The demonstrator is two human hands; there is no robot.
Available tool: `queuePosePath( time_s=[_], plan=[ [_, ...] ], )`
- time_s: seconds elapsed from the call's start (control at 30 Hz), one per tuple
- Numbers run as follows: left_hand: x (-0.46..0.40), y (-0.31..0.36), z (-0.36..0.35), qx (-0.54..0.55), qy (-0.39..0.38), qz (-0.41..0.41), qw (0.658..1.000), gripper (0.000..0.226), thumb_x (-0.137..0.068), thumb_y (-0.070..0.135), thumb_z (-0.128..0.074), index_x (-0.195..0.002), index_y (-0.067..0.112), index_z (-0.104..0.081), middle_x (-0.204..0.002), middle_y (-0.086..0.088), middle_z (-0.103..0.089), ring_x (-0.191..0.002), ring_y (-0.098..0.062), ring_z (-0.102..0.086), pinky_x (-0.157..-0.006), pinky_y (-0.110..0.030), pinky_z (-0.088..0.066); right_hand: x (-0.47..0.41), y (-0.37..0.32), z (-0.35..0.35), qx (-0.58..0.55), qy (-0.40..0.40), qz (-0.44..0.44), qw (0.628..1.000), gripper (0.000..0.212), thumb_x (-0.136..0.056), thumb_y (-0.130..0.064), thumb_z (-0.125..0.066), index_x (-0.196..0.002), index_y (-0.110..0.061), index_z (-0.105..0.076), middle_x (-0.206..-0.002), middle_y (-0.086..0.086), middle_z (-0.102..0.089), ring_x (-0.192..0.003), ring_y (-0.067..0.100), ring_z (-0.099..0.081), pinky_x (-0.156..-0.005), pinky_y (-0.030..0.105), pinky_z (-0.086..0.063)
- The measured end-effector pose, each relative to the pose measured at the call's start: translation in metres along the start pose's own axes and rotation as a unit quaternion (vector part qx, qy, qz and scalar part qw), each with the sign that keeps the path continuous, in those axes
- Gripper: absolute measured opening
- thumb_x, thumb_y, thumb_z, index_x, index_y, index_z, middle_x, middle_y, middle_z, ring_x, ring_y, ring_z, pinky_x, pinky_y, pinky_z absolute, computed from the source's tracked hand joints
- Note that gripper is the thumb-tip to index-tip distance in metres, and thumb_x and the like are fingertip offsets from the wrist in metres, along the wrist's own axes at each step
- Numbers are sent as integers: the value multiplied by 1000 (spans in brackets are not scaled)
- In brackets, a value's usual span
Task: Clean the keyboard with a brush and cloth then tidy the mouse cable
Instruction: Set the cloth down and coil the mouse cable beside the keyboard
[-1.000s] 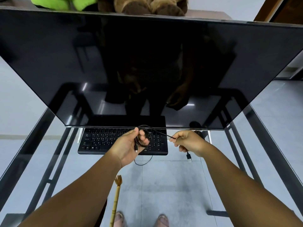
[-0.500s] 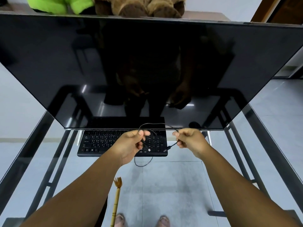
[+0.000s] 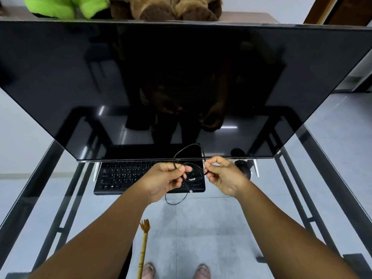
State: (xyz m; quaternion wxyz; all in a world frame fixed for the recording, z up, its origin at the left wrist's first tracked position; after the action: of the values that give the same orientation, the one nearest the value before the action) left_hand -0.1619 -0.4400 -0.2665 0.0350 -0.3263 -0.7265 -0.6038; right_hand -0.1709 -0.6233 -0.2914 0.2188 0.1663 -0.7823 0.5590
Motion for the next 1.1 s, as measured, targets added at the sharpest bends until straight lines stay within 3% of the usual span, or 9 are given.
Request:
queuePosePath(
  time_s=[0.13, 0.23, 0.3, 0.47, 0.57, 0.67, 0.87, 0.97, 1.1],
  plan=[
    [0, 2, -1, -45, -20, -2, 999, 18, -92, 8, -60, -103, 1, -73, -80, -8, -64, -63, -11, -56, -67, -22, -52, 3, 3, -6, 1, -38, -56, 998, 13, -91, -4, -62, -79, -12, -63, -67, 5, -63, -50, 9, -54, -46, 15, -49],
    [1, 4, -3, -95, -19, 4, 995, 14, -90, 9, -64, -88, 8, -77, -98, -15, -71, -65, -10, -60, -72, -25, -55, 5, 2, -8, 32, -67, -71, 995, 10, -90, -5, -63, -82, -10, -63, -69, 5, -62, -52, 9, -56, -47, 16, -50],
    [0, 5, -2, -113, -10, 4, 994, 17, -91, 8, -63, -80, 9, -76, -107, -11, -73, -66, -8, -62, -73, -26, -57, 7, -1, -9, 70, -89, -67, 991, 9, -91, -4, -62, -85, -10, -64, -70, 6, -65, -52, 10, -56, -47, 17, -48],
    [-4, 6, 5, -128, 29, -1, 991, 17, -89, 12, -67, -100, 2, -75, -95, -13, -71, -75, -14, -66, -75, -29, -59, 5, -7, -7, 144, -75, -39, 986, 12, -90, 2, -62, -93, -8, -68, -73, 7, -68, -57, 13, -59, -54, 19, -50],
    [-5, 6, 7, -130, 52, -4, 990, 21, -86, 16, -71, -98, -2, -74, -91, -18, -70, -75, -17, -68, -73, -28, -58, 3, -8, -2, 147, -35, -26, 988, 12, -87, 2, -66, -94, -8, -64, -75, 10, -68, -61, 15, -62, -57, 21, -51],
    [-6, 8, 8, -136, 69, -5, 988, 20, -85, 18, -73, -94, 0, -75, -91, -21, -73, -76, -22, -71, -76, -32, -59, 2, -9, 1, 121, -14, -2, 993, 16, -86, 2, -68, -88, -9, -56, -76, 12, -69, -64, 18, -66, -59, 23, -54],
    [-4, 12, 9, -105, 93, -11, 990, 17, -84, 14, -74, -95, 1, -75, -86, -17, -74, -82, -27, -73, -71, -28, -59, 2, -13, 5, 106, 21, 82, 991, 19, -87, 7, -60, -78, -10, -64, -84, 12, -62, -68, 20, -60, -64, 27, -53],
    [-4, 11, 11, -108, 105, -5, 989, 15, -83, 16, -75, -93, 5, -76, -84, -11, -75, -77, -21, -72, -70, -26, -59, 7, -19, 7, 120, 35, 143, 982, 20, -86, 5, -64, -78, -13, -69, -81, 13, -56, -65, 19, -58, -62, 26, -51],
    [-4, 10, 12, -115, 117, 6, 986, 14, -83, 18, -76, -93, 8, -77, -87, -8, -76, -70, -13, -68, -67, -22, -56, 16, -30, -5, 208, -9, 213, 955, 17, -84, -1, -70, -87, -17, -76, -68, -2, -58, -64, 13, -56, -63, 24, -50]
  ],
)
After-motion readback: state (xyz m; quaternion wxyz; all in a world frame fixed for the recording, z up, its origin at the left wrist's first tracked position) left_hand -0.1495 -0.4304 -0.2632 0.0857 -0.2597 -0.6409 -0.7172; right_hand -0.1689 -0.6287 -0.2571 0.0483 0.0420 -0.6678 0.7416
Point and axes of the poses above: each hand's wrist, its own x-axis away from the middle knuckle, its own z-axis out of the back of the hand, y = z × x, the point moved 7 cm from there along -x, towards the middle knuckle
